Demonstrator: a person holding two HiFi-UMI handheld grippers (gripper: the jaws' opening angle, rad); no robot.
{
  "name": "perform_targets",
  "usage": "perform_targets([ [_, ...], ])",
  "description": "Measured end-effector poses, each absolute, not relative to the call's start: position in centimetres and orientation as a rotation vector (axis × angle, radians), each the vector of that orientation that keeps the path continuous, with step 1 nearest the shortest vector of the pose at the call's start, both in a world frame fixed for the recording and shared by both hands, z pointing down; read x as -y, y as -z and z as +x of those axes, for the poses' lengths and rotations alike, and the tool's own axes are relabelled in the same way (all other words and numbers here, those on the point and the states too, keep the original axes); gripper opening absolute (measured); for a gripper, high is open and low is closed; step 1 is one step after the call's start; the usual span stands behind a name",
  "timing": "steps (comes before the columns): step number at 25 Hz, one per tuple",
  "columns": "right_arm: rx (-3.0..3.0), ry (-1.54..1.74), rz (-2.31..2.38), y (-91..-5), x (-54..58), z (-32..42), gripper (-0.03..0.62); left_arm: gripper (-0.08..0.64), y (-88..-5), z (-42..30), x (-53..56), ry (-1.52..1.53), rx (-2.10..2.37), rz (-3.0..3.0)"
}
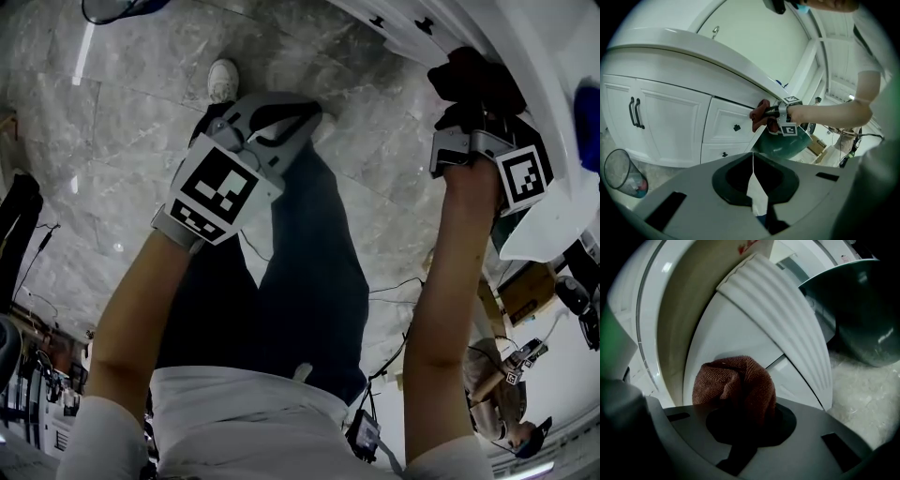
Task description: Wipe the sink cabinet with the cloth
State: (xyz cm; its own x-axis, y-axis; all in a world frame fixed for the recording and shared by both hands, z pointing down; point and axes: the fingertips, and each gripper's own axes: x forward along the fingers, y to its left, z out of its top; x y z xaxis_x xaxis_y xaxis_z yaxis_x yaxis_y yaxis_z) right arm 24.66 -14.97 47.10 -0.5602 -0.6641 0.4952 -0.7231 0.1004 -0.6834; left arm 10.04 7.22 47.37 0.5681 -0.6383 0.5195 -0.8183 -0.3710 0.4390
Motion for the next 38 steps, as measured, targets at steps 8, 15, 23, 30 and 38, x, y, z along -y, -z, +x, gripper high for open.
perform_targets([
  [8,2.283,-1.476,1.381,-50.0,15.8,25.7,0.043,0.012,-49.8,12.2,-6.0,-0.33,1.165,2.114],
  [15,2.245,-1.549,1.374,-52.5,16.3,27.7,0.043,0.012,-50.6,13.7,-5.6,-0.334,1.216,2.082],
  [23,2.179,-1.532,1.352,-53.5,15.9,27.4,0.043,0.012,-49.1,12.1,-6.4,-0.33,1.305,2.007],
  [30,2.126,-1.487,1.312,-57.2,15.9,27.2,0.043,0.012,-50.4,12.4,-6.4,-0.299,1.356,1.943],
  [38,2.053,-1.441,1.266,-62.9,16.2,27.4,0.043,0.012,-52.9,12.8,-5.9,-0.253,1.398,1.87],
])
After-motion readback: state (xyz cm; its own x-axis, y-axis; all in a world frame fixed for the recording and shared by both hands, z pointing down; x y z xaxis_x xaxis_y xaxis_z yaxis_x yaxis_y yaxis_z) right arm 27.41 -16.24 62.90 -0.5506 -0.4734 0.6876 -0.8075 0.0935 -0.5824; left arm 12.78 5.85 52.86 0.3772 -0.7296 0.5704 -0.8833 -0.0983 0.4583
